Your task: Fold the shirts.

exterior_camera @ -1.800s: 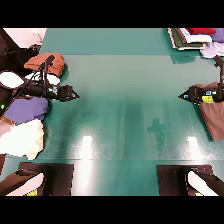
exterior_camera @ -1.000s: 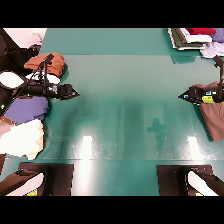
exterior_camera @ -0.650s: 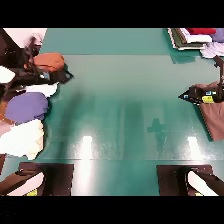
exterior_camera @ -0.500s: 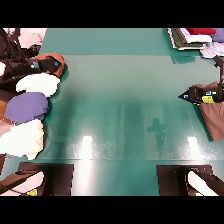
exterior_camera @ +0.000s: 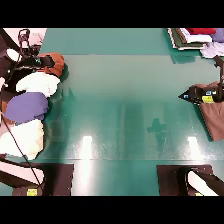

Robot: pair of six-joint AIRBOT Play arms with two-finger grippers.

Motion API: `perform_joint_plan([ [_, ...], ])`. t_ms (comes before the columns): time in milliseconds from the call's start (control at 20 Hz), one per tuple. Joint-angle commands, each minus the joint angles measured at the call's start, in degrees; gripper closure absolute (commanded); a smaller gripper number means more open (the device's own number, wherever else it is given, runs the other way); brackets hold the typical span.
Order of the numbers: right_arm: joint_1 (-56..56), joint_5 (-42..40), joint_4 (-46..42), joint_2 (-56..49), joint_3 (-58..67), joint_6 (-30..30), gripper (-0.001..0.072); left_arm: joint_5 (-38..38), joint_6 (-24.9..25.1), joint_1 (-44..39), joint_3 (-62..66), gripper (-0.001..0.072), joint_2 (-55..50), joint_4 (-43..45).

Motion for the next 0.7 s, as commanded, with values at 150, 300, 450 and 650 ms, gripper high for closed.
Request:
perform_joint_plan([
  [150, 0.0, -0.1, 0.0, 0.0, 0.1, 0.0, 0.0695, 0.8, -2.0, 0.3, 6.4, 0.0156, -9.7, 3.9],
  [300, 0.0, -0.7, 0.0, 0.0, 0.0, 0.0, 0.0695, 1.1, -2.0, 0.3, 6.4, 0.0158, -10.9, 5.0],
  [450, 0.0, -0.9, 0.0, 0.0, 0.0, 0.0, 0.0695, 0.8, -2.0, 0.3, 6.4, 0.0485, -11.5, 5.0],
  [650, 0.0, -1.1, 0.1, 0.0, 0.1, 0.0, 0.0695, -7.7, -2.3, 0.3, 13.2, 0.0683, -11.0, 4.1],
])
